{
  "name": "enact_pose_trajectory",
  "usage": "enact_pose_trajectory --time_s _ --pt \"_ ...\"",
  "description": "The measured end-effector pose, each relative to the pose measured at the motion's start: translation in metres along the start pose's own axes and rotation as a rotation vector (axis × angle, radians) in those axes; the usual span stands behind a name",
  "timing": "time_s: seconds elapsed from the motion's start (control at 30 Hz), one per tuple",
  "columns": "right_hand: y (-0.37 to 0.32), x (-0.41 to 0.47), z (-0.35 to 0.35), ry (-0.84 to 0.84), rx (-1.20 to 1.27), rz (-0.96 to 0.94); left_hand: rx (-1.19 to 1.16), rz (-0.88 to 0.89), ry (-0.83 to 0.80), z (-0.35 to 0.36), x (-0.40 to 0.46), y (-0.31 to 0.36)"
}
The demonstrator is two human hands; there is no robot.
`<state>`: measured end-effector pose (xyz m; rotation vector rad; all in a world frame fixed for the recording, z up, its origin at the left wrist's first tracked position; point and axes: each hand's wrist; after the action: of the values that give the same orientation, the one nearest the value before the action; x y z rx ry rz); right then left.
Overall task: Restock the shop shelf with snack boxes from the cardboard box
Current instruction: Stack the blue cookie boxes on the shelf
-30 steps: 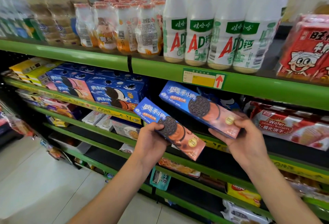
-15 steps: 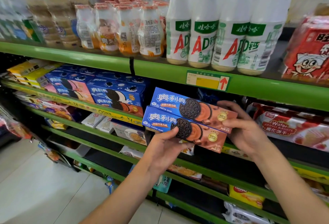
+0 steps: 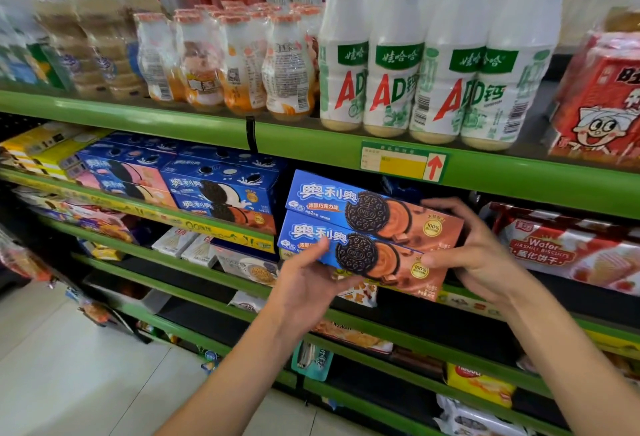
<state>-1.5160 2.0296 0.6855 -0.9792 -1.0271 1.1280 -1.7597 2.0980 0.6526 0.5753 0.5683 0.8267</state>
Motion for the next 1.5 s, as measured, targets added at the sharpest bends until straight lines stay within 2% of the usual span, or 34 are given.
enact_pose_trajectory --time_s 0.17,0.27,0.37,0.97,1.2,1.5 --pt "-0.006 -0.003 -0.02 0.039 -0.009 0.012 0.248 0.186 0.051 -0.02 0.004 0.051" --pt "0.007 -0.01 -0.026 0.049 -0.04 0.064 0.541 0.162 -0.002 -0.021 0.006 0.052" --pt "0.017 -0.013 -0.03 0.054 -0.038 0.101 0.66 0.074 -0.023 -0.017 0.007 0.044" --pt "0.028 -0.013 -0.03 0.091 0.006 0.04 0.756 0.151 0.098 -0.021 0.014 0.035" --pt "0.03 -0.016 -0.033 0.202 0.122 -0.054 0.678 0.178 0.164 -0.017 0.018 0.038" --pt "0.037 -0.014 -0.027 0.28 -0.061 -0.04 0.637 0.216 0.226 -0.01 0.024 0.035"
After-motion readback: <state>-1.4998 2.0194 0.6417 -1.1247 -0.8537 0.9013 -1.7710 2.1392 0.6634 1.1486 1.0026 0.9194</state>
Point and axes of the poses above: each hand's wrist, its own x-axis towards the middle knuckle, its own z-axis out of the palm, y = z × x, and after that the axes turned 5 degrees about y, right-handed
